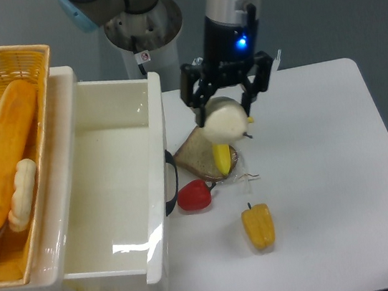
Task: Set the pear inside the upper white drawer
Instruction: 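Lift the pear and carry it toward the open white drawer, then lower the pear into the open white drawer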
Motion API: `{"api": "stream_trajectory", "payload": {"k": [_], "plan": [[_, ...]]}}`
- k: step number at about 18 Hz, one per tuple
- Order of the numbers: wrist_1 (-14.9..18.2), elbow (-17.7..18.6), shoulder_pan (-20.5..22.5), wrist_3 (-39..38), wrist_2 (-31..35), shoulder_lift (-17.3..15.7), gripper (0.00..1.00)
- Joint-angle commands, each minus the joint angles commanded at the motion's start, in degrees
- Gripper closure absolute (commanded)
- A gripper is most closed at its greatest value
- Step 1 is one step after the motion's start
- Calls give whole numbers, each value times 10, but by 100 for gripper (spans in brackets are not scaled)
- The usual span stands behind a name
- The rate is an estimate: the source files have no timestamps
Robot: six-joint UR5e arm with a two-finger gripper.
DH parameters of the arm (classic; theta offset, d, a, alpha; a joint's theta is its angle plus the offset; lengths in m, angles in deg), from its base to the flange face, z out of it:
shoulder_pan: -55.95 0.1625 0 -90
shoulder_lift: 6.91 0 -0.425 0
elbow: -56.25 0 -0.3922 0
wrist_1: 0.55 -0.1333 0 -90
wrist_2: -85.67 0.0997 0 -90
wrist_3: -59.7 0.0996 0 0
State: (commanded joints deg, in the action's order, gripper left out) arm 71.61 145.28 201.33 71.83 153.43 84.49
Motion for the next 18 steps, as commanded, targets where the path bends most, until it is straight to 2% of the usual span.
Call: {"api": "stream_trajectory", "payload": {"k": [8, 16, 18], "plan": [[9, 3, -53, -8, 1, 0, 51], [11, 11, -70, -9, 4, 1, 50], [10, 9, -74, -9, 4, 1, 45]]}}
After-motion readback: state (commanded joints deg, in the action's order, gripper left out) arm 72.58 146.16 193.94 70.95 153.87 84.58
